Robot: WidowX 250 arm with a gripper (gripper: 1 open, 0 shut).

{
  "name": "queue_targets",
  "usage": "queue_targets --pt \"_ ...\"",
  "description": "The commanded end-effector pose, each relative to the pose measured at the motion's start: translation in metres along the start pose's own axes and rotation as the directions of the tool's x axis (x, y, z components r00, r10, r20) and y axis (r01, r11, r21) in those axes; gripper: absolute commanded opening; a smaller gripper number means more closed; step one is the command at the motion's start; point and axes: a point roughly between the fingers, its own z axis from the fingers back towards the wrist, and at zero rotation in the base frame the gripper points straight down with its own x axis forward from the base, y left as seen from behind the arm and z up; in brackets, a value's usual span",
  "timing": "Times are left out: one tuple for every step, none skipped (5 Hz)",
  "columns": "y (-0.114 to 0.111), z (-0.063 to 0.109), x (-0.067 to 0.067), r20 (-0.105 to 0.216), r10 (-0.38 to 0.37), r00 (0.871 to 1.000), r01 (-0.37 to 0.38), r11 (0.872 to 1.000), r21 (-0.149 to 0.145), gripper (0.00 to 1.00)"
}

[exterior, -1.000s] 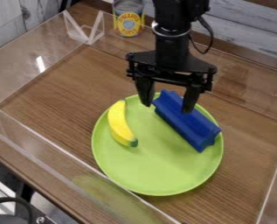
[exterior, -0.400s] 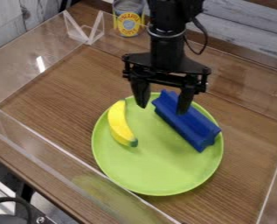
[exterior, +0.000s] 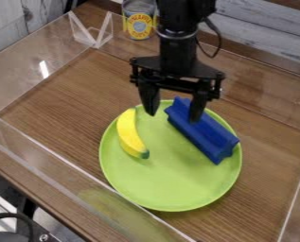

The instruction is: Put the blue object in the green plate

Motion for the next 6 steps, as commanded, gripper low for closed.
queue_targets --pt "0.0019 0.0130 0.0110 0.045 0.000 0.999 0.001 1.000 -0.020 1.00" --pt "0.0044 0.0124 0.0121 0.042 -0.007 0.999 0.008 1.000 -0.019 1.00" --pt "0.0062 0.0110 0.0131 0.038 -0.013 0.999 0.014 1.000 -0.018 1.00" --pt "0.0082 0.0099 0.0139 0.033 -0.020 0.999 0.020 1.000 -0.018 1.00" --pt "0.0101 0.0098 0.0142 0.028 -0.028 0.999 0.028 0.999 -0.017 1.00" --pt "0.0119 0.0105 0.0146 0.022 -0.034 0.999 0.034 0.999 -0.016 1.00"
